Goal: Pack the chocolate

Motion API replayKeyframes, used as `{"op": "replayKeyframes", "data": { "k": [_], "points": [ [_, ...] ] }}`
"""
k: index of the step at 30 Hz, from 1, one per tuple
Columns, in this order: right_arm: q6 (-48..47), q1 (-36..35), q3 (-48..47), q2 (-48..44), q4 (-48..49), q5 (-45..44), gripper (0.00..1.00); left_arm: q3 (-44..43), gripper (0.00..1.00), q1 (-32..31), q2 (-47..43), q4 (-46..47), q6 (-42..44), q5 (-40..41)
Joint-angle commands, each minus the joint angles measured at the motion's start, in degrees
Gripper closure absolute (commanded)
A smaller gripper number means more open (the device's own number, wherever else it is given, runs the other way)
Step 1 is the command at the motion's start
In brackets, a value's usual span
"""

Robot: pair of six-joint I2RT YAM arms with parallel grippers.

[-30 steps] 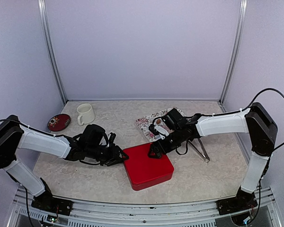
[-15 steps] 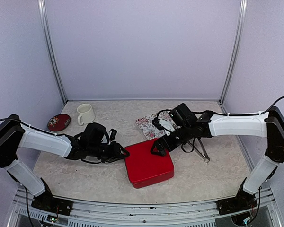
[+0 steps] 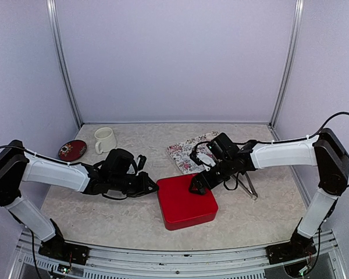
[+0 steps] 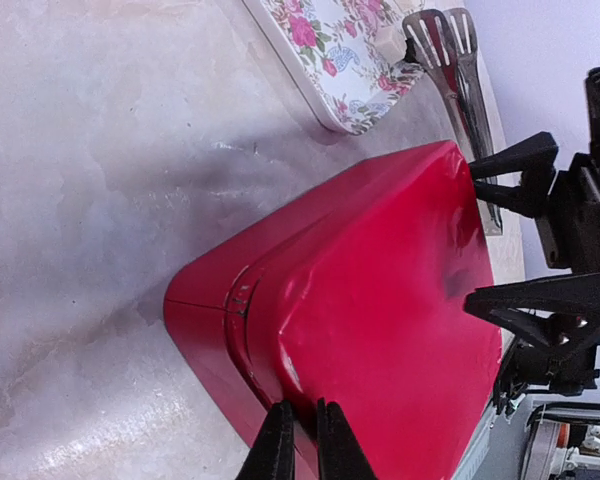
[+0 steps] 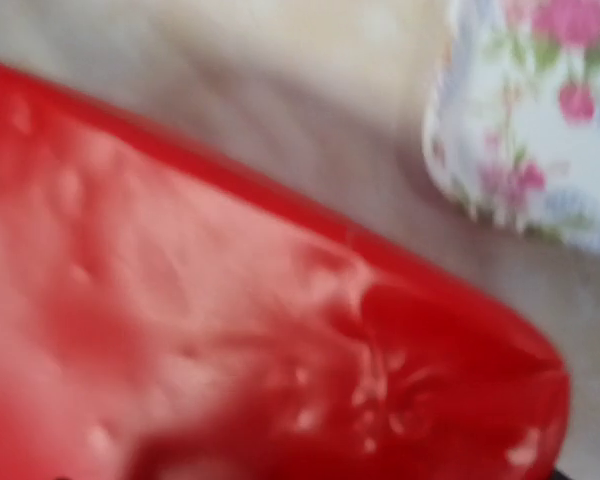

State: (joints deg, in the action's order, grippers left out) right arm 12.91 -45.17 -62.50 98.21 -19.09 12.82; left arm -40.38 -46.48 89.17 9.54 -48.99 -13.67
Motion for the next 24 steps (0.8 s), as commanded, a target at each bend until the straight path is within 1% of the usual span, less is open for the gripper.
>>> {"op": "replayKeyframes", "data": {
  "k": [1,9,12,16,17,18,21,24],
  "points": [
    [-1.89,-0.8,0.46,1.01,0.42,2.17,0.0,-1.12,0.89,-1.11,1.69,-4.18,2.79,0.49],
    [-3.81,-0.59,0.09,-7.43,0.49,-1.32,0.0,-2.36,0.87,-0.95,1.06,-6.75,3.84,2.44],
    [-4.22,0.72,-0.15,-8.57,-0.55,-2.43,0.0,-2.8,0.8,-0.81,-0.71,-7.66,4.52,3.12],
    [-5.14,2.25,0.16,-9.97,-0.8,-3.14,0.01,-3.65,0.75,-0.68,-3.65,-9.64,5.74,4.68],
    [-5.74,2.27,0.01,-10.24,-0.52,-1.74,0.03,-3.85,0.75,-0.56,-4.18,-10.23,6.22,4.84],
    [-6.12,2.28,0.0,-10.46,0.25,0.74,0.09,-3.91,0.75,-0.54,-4.58,-10.36,6.53,5.0],
    [-5.79,1.39,-0.25,-9.15,2.8,7.84,0.33,-4.34,0.75,-0.38,-6.09,-11.01,7.42,5.25],
    [-6.37,-0.38,-1.33,-5.19,2.79,8.68,0.53,-6.2,0.77,-0.11,-7.25,-13.29,9.57,7.05]
  ]
}}
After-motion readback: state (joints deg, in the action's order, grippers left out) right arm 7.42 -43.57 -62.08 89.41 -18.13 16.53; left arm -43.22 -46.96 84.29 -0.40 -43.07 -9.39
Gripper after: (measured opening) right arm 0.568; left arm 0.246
